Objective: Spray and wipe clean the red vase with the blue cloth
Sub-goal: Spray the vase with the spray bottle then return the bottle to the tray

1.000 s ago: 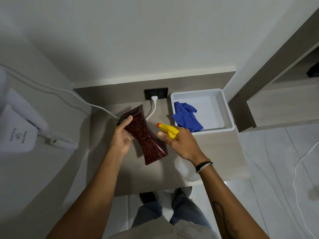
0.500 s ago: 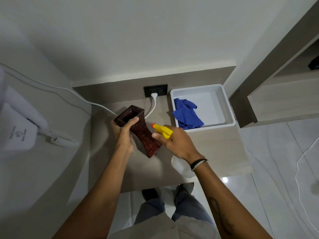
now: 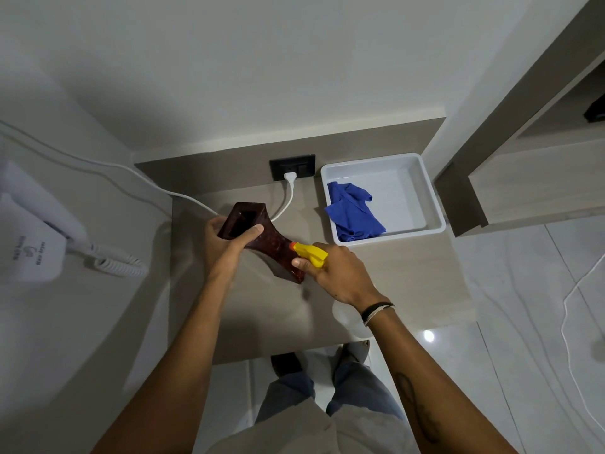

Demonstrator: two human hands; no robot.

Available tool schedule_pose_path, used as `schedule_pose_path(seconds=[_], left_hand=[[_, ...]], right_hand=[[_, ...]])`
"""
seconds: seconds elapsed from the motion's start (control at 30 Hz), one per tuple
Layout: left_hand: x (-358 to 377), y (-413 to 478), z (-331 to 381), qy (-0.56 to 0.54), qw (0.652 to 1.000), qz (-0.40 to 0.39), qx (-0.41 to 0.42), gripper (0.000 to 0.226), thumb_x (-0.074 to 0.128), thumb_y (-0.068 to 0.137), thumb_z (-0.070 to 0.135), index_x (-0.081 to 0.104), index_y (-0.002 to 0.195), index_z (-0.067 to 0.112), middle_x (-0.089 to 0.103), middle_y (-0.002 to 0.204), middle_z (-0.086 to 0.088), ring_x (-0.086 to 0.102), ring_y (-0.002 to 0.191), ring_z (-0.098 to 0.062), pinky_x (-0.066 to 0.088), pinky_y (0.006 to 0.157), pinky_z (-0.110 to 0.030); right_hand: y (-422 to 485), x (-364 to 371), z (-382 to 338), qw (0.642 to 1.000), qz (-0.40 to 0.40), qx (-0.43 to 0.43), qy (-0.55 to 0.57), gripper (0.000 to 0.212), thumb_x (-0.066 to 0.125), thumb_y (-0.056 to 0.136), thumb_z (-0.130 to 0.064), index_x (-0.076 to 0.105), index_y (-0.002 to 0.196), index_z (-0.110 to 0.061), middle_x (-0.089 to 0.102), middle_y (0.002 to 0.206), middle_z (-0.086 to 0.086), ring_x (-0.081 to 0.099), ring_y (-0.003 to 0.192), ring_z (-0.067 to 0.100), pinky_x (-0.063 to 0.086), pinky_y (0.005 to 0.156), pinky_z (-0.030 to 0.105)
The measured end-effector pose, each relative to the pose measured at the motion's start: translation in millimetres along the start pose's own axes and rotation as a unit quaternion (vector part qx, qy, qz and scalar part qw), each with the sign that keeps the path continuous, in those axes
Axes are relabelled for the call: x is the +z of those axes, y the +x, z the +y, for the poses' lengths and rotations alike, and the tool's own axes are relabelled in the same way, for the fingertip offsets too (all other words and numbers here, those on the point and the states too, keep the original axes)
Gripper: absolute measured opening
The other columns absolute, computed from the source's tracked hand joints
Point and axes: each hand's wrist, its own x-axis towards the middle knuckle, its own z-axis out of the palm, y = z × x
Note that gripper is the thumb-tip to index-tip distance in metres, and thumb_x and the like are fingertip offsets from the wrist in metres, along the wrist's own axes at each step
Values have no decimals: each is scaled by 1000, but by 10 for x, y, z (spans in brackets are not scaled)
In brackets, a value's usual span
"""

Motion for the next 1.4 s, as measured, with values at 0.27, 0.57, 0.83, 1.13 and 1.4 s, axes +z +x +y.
schedule_pose_path(seconds=[0.27,0.57,0.83,1.13,1.4], left_hand=[[-210,68,225,344,922,-168,49,93,59,84,75,20,166,56,28,169,-12,32,157,-36,35,119,-52],[-394,63,405,399,870,-281,75,133,103,59,46,24,167,46,17,170,-9,23,160,-35,32,128,-60],[-382,80,379,414,873,-183,184,89,97,52,42,64,132,22,66,128,0,66,116,-23,57,101,-51],[-282,64,498,411,906,-93,48,74,86,61,75,75,108,20,77,93,2,75,84,-16,57,65,-31],[-240,-22,571,390,918,-72,32,69,87,64,75,75,106,22,73,89,7,70,80,-9,46,59,-24]], right_hand=[[22,11,-6,1000,5,-13,-15,60,57,100,-70,66,144,-32,80,123,2,75,107,25,60,86,38],[-24,37,68,1000,-13,-2,-21,55,56,99,-71,70,132,-29,81,113,4,74,100,28,48,75,34],[-104,18,29,999,-36,-14,-19,55,57,98,-72,71,124,-25,79,106,3,72,97,27,58,81,42],[-103,80,-74,997,-9,-62,-53,45,59,100,-67,68,123,-29,80,105,4,72,90,28,48,71,34],[-111,95,123,995,-27,-20,-96,58,57,98,-72,67,137,-30,80,120,5,75,105,32,61,87,43]])
